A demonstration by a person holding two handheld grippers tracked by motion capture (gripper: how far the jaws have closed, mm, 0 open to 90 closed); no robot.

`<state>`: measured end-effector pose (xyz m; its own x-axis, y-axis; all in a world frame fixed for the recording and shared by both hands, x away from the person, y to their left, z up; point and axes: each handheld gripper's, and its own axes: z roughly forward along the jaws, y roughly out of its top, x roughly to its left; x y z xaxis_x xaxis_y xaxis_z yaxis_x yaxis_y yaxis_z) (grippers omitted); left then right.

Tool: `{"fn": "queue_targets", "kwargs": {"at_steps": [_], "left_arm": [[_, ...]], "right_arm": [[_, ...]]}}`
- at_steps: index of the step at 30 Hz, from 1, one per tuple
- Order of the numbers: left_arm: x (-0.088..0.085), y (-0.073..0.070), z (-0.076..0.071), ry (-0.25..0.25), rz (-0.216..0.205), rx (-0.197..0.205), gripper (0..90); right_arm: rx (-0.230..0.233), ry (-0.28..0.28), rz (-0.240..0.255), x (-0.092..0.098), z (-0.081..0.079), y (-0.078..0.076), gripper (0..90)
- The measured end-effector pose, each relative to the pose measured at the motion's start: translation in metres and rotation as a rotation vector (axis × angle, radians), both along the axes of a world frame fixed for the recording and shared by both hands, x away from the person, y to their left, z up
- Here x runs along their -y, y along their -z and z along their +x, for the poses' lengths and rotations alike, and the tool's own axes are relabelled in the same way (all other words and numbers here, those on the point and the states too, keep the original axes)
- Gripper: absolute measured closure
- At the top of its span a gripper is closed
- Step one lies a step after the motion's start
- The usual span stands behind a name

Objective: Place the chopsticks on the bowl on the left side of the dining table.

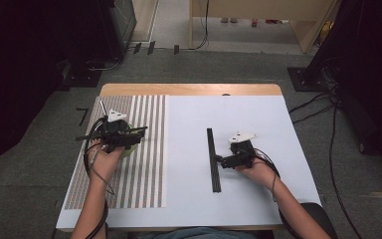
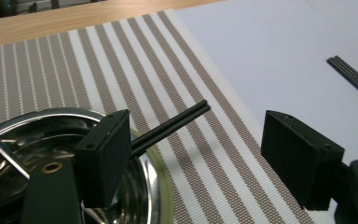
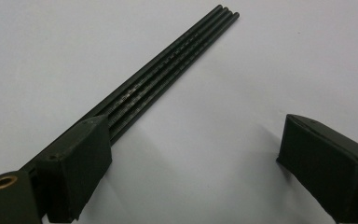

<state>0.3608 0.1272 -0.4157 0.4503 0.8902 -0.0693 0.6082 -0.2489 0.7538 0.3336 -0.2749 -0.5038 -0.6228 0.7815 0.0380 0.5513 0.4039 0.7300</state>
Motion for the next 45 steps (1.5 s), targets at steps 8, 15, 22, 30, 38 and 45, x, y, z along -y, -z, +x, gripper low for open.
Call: {"fn": "queue_targets", "kwargs": {"at_steps": [8, 15, 22, 30, 38, 45], "left_arm": [[0.021, 0.001, -0.002, 0.06, 0.003, -0.007, 24.8], [0.039, 0.004, -0.005, 0.109, 0.017, -0.014, 24.7], [0.051, 0.009, -0.006, 0.143, 0.017, -0.026, 24.6], [0.068, 0.014, -0.01, 0.187, 0.005, -0.035, 24.3], [0.09, 0.023, -0.013, 0.248, 0.018, -0.037, 23.7], [0.104, 0.033, -0.015, 0.295, 0.019, -0.025, 22.7]], "right_arm": [[0.001, 0.0, 0.0, 0.0, 0.0, 0.0, 8.8], [0.001, -0.001, 0.0, 0.0, 0.0, 0.0, 8.8], [0.002, -0.002, -0.001, 0.0, 0.0, 0.0, 8.8], [0.0, 0.0, 0.0, 0.0, 0.0, 0.0, 8.8], [0.0, 0.001, 0.0, 0.0, 0.0, 0.0, 8.8], [0.001, 0.001, -0.001, 0.0, 0.0, 0.0, 8.8]]}}
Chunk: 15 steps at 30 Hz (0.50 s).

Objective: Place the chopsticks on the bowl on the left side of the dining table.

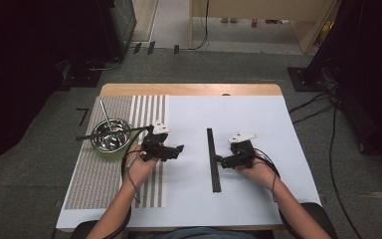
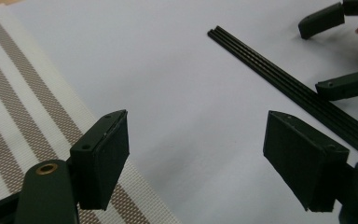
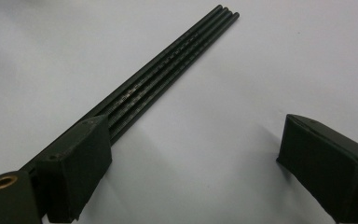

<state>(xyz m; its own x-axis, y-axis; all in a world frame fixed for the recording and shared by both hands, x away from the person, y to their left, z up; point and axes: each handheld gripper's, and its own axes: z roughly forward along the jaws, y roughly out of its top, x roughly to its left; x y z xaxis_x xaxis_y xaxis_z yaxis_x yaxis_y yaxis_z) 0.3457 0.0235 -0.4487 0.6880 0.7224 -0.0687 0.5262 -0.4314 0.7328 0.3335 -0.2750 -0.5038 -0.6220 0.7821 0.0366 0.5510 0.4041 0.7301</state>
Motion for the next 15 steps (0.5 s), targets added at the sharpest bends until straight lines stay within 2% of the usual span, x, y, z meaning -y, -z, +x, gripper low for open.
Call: {"fn": "queue_targets", "kwargs": {"at_steps": [6, 9, 12, 15], "left_arm": [[0.007, 0.008, 0.0, 0.012, -0.004, 0.012, 22.3], [0.01, 0.012, 0.0, 0.023, -0.011, 0.001, 22.3], [0.016, 0.021, 0.002, 0.035, 0.031, -0.004, 21.5], [0.02, 0.027, 0.003, 0.041, 0.035, -0.007, 21.6]], "right_arm": [[-0.003, 0.001, 0.001, 0.0, 0.0, 0.0, 8.8], [-0.003, 0.001, 0.001, 0.0, 0.0, 0.0, 8.8], [-0.003, 0.001, 0.003, 0.0, 0.0, 0.0, 8.8], [-0.003, 0.001, 0.003, 0.0, 0.0, 0.0, 8.8]]}}
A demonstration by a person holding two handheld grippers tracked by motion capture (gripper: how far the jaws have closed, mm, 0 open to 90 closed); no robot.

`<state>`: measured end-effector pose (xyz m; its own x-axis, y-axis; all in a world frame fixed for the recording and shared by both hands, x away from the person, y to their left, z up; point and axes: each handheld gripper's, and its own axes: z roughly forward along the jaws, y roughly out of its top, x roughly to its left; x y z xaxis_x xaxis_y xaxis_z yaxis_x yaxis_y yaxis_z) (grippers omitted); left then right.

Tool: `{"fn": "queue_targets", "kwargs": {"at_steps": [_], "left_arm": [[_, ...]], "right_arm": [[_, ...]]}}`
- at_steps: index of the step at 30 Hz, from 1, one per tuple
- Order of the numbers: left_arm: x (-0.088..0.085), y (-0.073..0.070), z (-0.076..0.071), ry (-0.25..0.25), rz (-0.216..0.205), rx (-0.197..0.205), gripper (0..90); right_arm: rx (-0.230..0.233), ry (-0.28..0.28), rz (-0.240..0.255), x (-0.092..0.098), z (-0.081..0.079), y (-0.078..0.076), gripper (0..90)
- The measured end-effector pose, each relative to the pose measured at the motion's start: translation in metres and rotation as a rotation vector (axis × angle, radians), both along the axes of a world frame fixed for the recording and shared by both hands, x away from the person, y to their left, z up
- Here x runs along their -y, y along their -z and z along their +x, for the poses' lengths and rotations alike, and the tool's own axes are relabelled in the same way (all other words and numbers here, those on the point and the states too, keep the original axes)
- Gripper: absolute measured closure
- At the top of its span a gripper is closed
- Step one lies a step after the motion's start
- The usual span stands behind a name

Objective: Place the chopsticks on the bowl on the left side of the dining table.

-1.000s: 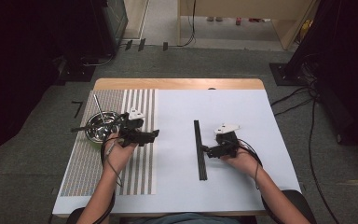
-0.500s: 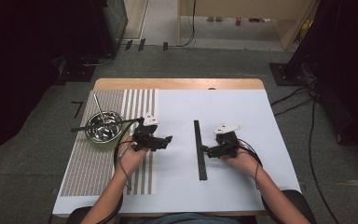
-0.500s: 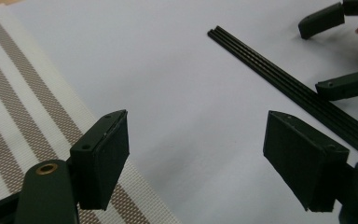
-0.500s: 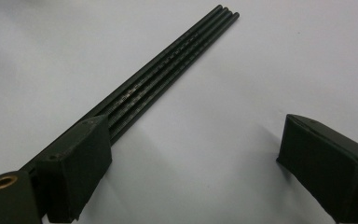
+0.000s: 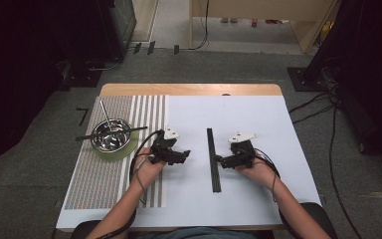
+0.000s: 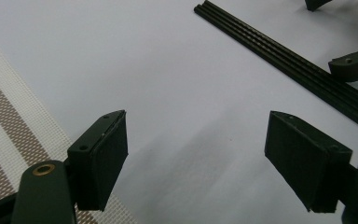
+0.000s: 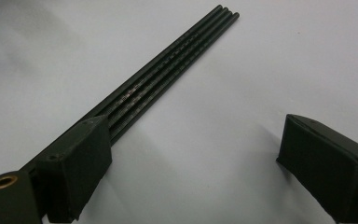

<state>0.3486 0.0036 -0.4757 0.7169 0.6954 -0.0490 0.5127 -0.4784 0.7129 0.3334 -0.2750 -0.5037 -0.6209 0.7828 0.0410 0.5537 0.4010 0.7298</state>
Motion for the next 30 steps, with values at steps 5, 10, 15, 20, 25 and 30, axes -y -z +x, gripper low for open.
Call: {"fn": "queue_targets", "kwargs": {"at_steps": [5, 10, 15, 20, 25, 30], "left_arm": [[0.006, 0.01, 0.003, -0.003, 0.042, -0.002, 21.6], [0.01, 0.016, 0.002, 0.006, 0.059, 0.003, 20.4], [0.014, 0.019, 0.001, -0.009, 0.047, 0.023, 18.1], [0.013, 0.022, 0.0, -0.005, 0.031, 0.031, 15.7], [0.013, 0.023, 0.0, 0.005, 0.023, 0.035, 13.2], [0.013, 0.023, -0.001, 0.005, 0.024, 0.035, 13.3]], "right_arm": [[-0.002, 0.0, 0.001, 0.0, 0.0, 0.0, 8.8], [-0.003, 0.0, 0.003, 0.0, 0.0, 0.0, 8.8], [-0.003, 0.0, 0.002, 0.0, 0.0, 0.0, 8.8], [0.0, 0.0, 0.0, 0.0, 0.0, 0.0, 8.8], [0.001, 0.0, -0.001, 0.0, 0.0, 0.0, 8.8], [0.001, 0.0, 0.0, 0.0, 0.0, 0.0, 8.8]]}}
